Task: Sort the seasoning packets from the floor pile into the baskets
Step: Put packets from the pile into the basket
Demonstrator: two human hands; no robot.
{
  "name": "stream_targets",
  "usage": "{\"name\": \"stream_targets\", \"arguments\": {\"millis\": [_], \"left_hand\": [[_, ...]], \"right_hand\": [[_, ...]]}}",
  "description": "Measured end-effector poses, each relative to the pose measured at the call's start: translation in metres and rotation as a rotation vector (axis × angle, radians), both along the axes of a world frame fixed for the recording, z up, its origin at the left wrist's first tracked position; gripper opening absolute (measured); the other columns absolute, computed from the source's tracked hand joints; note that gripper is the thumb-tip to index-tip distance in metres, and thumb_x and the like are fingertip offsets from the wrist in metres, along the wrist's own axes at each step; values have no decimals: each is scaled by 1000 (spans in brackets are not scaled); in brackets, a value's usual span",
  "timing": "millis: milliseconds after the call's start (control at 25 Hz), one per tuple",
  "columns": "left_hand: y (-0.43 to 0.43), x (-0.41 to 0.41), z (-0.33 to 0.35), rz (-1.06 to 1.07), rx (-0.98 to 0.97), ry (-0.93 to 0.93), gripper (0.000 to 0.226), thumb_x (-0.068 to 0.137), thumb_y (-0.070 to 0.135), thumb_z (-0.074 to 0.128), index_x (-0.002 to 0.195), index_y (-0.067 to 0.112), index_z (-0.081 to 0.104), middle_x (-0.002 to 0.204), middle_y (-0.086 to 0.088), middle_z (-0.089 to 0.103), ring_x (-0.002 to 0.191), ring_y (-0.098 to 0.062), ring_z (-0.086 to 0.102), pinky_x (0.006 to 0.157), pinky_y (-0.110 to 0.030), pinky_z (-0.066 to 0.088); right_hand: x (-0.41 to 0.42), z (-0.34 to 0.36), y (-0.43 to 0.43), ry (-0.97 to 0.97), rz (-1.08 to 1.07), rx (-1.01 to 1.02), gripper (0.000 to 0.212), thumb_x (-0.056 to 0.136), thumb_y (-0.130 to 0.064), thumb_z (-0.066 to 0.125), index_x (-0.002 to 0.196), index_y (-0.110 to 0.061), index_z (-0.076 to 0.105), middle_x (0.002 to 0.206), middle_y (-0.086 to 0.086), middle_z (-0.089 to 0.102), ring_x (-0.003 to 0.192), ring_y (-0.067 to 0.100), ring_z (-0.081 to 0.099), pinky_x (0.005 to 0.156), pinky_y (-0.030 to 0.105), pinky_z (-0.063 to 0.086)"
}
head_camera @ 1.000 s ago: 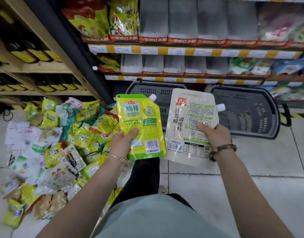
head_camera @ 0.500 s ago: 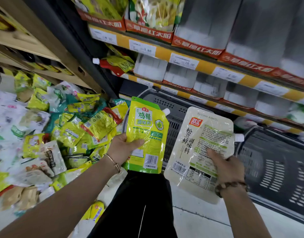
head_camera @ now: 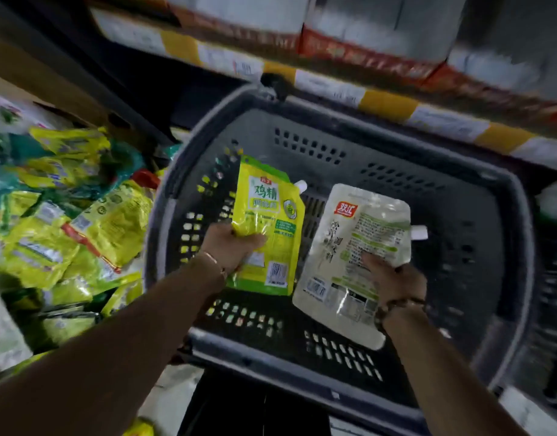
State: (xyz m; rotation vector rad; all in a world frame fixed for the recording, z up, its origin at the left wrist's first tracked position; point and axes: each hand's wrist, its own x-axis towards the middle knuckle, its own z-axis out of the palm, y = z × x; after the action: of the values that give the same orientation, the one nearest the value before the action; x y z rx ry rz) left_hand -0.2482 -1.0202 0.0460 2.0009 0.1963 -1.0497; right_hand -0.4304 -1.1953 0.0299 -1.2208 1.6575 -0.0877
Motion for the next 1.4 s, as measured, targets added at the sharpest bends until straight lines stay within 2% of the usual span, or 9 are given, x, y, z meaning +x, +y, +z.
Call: {"name": "stream_targets", "arguments": {"millis": [120,400,600,720,840,960,1080,1240,1400], "left_hand": [[-12,-1,-69,-14,58,38,18,78,6,73,92,-4,69,63,-9,67,42,-4,49,47,-17,39],[-23,4,-168,-1,14,98,32,81,-1,67,111,-8,62,109,-23,64,91,-23,60,84,-39,51],[-25,11,-199,-52,17,83,31,81,-1,67,111,-8,62,98,-13,63,68,-15,59,55,-17,50],[-26,16,-216,-33,10,82,30,80,-2,67,110,-6,63,100,-16,64,73,-18,60,71,-28,52],[-26,20,-234,-22,65,15,24,79,0,69,102,-2,66,85,-9,66,61,-15,59,57,-21,50],[-29,24,-248,-40,205,-28,12,74,12,76,82,8,68,77,-6,66,68,-20,61,69,-30,50],[-30,25,-254,-163,413,-128,28,71,31,79,63,19,55,60,7,54,55,-13,51,66,-27,40],[-31,23,-256,-212,510,-230,33,72,38,76,74,24,46,70,4,52,63,-17,48,67,-28,37],[-32,17,-248,-240,534,-187,41,77,36,72,104,15,49,107,-8,61,95,-27,57,79,-35,42]], "right_hand": [[6,-74,1,73,12,24,17,67,-27,81,73,-17,69,75,2,66,69,17,64,68,32,54],[22,-175,1,58,14,78,43,74,-21,78,112,-6,66,105,5,67,95,19,62,79,29,48],[31,-195,-5,99,-2,109,47,74,-32,77,113,-10,64,103,1,65,90,14,57,76,20,40],[36,-206,-4,65,-44,163,33,73,-29,78,100,-15,63,86,-1,63,66,9,55,47,8,41],[39,-216,-3,58,-76,185,27,72,-25,78,90,-21,58,72,-6,57,58,2,51,33,10,36],[39,-225,-4,74,-78,191,24,72,-24,78,83,-22,57,68,-9,57,58,4,54,43,15,38],[39,-234,-6,97,-63,214,19,74,-25,77,85,-21,62,80,-1,65,64,13,59,54,18,43],[43,-240,-9,296,127,140,37,78,-35,72,109,-16,65,105,5,67,85,20,59,70,23,40],[42,-231,-8,367,186,97,47,80,-41,67,117,-13,59,116,7,63,106,25,58,77,26,40]]}}
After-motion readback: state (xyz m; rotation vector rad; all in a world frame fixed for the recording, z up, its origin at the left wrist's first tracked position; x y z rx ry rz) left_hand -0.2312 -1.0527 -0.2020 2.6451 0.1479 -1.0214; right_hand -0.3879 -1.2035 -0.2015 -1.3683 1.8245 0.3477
